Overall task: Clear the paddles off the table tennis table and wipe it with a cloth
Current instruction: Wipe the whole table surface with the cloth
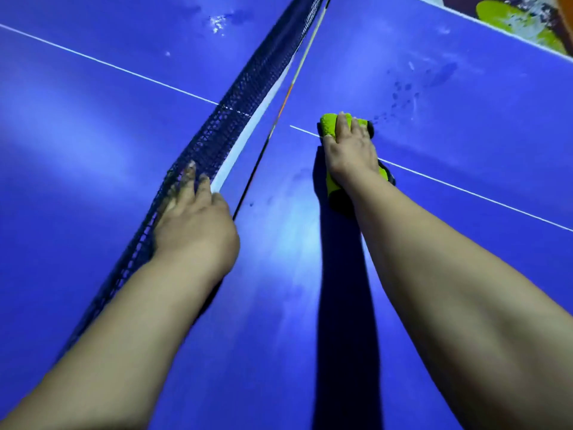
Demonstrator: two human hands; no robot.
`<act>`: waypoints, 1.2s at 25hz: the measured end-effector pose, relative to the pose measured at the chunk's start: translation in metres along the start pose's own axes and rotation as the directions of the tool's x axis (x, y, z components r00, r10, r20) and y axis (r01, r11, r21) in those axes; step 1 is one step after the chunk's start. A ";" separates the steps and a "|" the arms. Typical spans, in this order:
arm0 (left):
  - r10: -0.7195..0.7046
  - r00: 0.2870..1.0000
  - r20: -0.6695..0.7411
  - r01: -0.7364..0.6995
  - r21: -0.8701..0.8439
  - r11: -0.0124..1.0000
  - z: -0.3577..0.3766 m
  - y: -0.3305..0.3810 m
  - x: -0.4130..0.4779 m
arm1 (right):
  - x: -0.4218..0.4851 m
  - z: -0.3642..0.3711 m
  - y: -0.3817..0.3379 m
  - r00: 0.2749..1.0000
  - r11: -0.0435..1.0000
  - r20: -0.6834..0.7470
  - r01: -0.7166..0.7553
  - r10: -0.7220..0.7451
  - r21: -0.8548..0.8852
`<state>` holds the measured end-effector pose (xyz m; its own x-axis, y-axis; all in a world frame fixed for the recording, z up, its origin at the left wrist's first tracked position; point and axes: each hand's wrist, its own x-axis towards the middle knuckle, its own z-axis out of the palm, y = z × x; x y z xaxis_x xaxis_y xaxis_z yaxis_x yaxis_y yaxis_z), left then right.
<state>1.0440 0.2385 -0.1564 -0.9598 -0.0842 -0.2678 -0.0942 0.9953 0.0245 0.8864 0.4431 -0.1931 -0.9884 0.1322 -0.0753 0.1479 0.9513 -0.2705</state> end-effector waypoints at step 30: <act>0.433 0.894 -0.120 -0.400 0.225 0.888 0.005 0.049 -0.060 | -0.148 -0.051 0.189 0.900 0.915 -0.171 -0.384 0.401 0.124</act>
<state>1.0980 0.2925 -0.1443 -0.9302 0.3494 -0.1128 0.3596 0.9289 -0.0882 1.0591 0.6173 -0.1839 -0.8365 0.5478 -0.0122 0.5192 0.7852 -0.3374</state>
